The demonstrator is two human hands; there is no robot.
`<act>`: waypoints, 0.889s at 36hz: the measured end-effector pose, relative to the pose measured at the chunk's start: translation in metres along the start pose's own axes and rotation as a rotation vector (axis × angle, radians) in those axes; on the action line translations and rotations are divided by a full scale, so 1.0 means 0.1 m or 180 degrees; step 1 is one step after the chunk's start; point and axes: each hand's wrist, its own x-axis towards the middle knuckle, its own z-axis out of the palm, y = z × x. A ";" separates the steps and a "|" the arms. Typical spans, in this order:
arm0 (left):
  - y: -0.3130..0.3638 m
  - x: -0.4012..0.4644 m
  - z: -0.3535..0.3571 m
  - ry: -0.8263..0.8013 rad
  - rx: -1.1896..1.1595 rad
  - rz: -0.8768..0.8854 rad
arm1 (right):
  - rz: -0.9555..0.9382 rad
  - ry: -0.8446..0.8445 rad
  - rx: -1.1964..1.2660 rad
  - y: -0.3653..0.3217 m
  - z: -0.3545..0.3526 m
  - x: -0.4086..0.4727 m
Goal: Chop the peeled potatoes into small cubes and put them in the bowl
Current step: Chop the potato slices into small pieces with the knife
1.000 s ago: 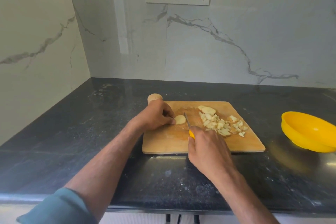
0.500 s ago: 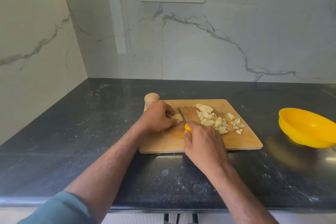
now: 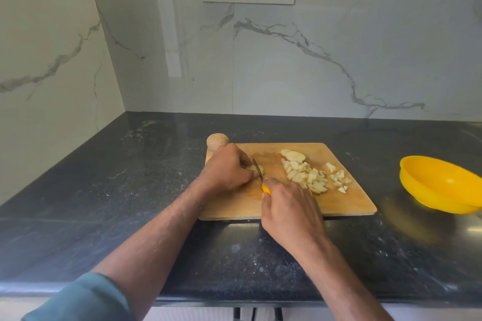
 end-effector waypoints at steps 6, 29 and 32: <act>0.03 -0.04 -0.02 0.0012 -0.0001 0.0078 | 0.0102 -0.0042 -0.0020 0.00 -0.02 -0.08; -0.09 0.01 -0.07 -0.0104 -0.0223 0.0020 | -0.0008 0.0082 0.0109 -0.04 0.07 0.05; -0.09 0.02 -0.06 -0.0066 -0.0235 -0.0024 | -0.0012 -0.0012 0.0077 -0.04 0.07 0.06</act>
